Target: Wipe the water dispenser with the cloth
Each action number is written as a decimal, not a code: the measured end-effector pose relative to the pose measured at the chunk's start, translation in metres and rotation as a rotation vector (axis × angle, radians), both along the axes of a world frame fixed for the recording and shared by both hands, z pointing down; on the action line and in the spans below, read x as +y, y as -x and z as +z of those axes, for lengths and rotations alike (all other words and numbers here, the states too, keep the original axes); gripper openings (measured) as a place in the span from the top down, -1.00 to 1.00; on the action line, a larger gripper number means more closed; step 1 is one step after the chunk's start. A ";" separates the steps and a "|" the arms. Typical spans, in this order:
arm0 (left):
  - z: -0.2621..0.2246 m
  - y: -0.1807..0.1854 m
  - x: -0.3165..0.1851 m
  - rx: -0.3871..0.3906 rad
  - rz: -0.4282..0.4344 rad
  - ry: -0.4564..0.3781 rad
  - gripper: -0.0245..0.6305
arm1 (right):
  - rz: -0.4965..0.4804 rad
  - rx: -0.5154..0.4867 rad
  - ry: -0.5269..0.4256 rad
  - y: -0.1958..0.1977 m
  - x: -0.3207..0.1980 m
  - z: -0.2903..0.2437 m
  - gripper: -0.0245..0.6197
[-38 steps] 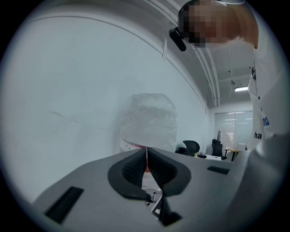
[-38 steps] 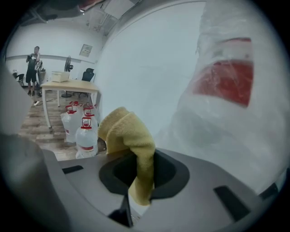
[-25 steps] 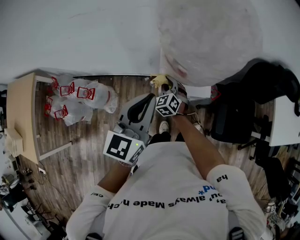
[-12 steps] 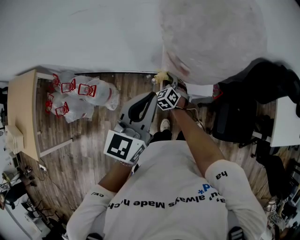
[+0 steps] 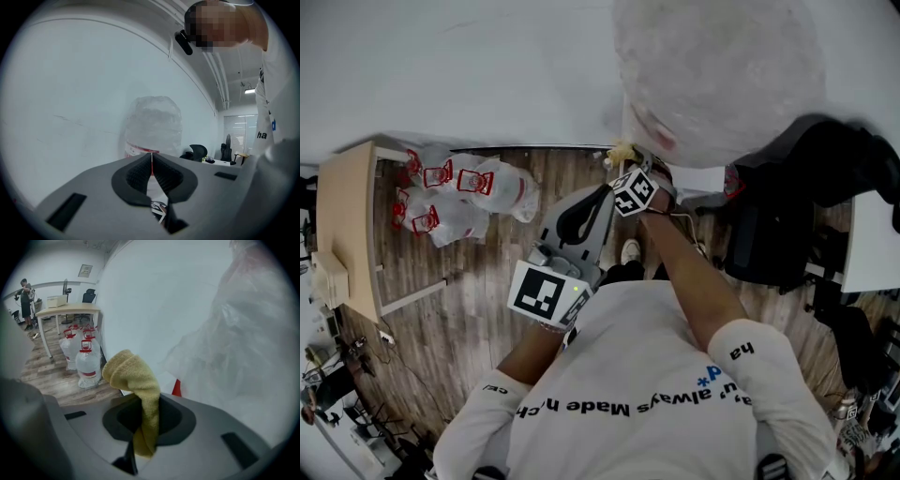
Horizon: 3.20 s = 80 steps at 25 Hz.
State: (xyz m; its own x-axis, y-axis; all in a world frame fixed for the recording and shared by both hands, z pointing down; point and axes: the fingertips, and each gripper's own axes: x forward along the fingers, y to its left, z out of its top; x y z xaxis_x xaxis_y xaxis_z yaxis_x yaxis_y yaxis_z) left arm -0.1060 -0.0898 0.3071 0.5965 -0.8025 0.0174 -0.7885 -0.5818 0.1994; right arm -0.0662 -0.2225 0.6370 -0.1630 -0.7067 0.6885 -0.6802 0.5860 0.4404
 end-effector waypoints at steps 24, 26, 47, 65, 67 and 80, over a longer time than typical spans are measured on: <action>-0.007 -0.010 0.018 -0.005 0.017 -0.017 0.85 | -0.051 0.017 0.008 -0.003 0.038 0.003 0.74; -0.007 -0.011 0.020 -0.005 0.018 -0.017 0.85 | -0.054 0.013 0.009 -0.003 0.041 0.003 0.74; -0.005 -0.015 0.018 0.004 0.019 -0.010 0.85 | -0.098 0.019 -0.007 -0.001 0.065 0.003 0.74; -0.013 -0.019 0.011 0.016 0.037 -0.034 0.85 | -0.022 -0.091 0.009 -0.019 0.061 -0.015 0.73; -0.014 -0.019 0.011 0.018 0.041 -0.036 0.85 | -0.005 -0.085 -0.019 -0.026 0.056 -0.021 0.73; -0.013 -0.026 0.012 0.017 0.054 -0.034 0.85 | 0.036 0.024 -0.096 -0.073 0.042 -0.013 0.73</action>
State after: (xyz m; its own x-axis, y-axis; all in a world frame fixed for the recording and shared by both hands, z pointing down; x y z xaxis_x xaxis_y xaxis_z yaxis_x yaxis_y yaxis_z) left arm -0.0801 -0.0778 0.2939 0.6387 -0.7692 -0.0200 -0.7526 -0.6299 0.1918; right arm 0.0070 -0.1802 0.6241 -0.1207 -0.7746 0.6208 -0.6886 0.5158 0.5097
